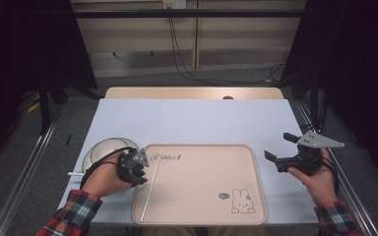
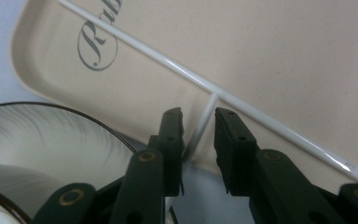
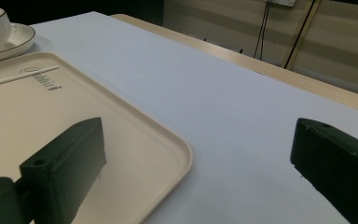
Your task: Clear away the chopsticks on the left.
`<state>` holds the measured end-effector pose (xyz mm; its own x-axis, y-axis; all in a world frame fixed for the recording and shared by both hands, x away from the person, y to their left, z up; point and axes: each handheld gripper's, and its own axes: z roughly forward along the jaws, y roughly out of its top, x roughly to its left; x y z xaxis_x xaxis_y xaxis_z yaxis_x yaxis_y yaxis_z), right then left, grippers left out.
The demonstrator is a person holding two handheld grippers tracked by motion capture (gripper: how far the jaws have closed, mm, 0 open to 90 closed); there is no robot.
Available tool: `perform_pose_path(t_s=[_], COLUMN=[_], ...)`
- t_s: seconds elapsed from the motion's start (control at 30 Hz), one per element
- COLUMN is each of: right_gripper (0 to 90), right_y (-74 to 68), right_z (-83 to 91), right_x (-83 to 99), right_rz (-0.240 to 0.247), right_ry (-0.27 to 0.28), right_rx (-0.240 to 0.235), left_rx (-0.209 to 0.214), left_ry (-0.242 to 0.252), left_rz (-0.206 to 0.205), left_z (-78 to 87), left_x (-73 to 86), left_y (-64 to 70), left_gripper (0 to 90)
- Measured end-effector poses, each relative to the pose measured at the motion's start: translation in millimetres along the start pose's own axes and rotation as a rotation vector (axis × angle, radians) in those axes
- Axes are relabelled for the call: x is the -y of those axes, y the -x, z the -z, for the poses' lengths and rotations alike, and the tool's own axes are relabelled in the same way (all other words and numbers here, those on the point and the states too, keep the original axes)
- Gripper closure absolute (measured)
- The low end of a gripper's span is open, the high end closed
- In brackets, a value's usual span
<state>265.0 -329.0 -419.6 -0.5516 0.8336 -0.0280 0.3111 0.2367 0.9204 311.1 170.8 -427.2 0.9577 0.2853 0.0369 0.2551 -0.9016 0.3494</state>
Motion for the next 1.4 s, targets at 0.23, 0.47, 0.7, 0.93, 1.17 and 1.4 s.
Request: perform_pose_path(t_s=[0.23,0.47,0.7,0.93,1.17,1.4], right_gripper=[2.5,2.4,2.5,2.5,2.4,2.3], right_y=[1.3,1.9,1.7,2.0,2.9,2.6], right_z=[-0.7,0.3,0.4,1.0,1.2,1.4], right_x=[0.8,0.7,0.7,0.5,0.4,0.0], right_rz=[-0.001,-0.007,-0.003,-0.003,-0.009,-0.013], right_ry=[-0.012,-0.010,-0.009,-0.004,0.004,0.006], right_rx=[-0.004,0.000,0.000,0.000,0.002,0.003], left_rx=[-0.024,-0.012,-0.040,-0.075,-0.095,-0.097], left_ry=[0.037,0.238,0.463,0.590,0.673,0.722], left_rz=[0.137,0.300,0.423,0.464,0.503,0.541], left_z=[0.4,34.0,79.7,110.0,125.4,131.7], left_x=[-8.2,-27.8,-41.1,-42.1,-43.3,-42.0], left_y=[-4.3,-13.0,-18.7,-21.6,-20.3,-21.1], left_gripper=[86.9,87.7,87.9,88.0,88.0,88.1])
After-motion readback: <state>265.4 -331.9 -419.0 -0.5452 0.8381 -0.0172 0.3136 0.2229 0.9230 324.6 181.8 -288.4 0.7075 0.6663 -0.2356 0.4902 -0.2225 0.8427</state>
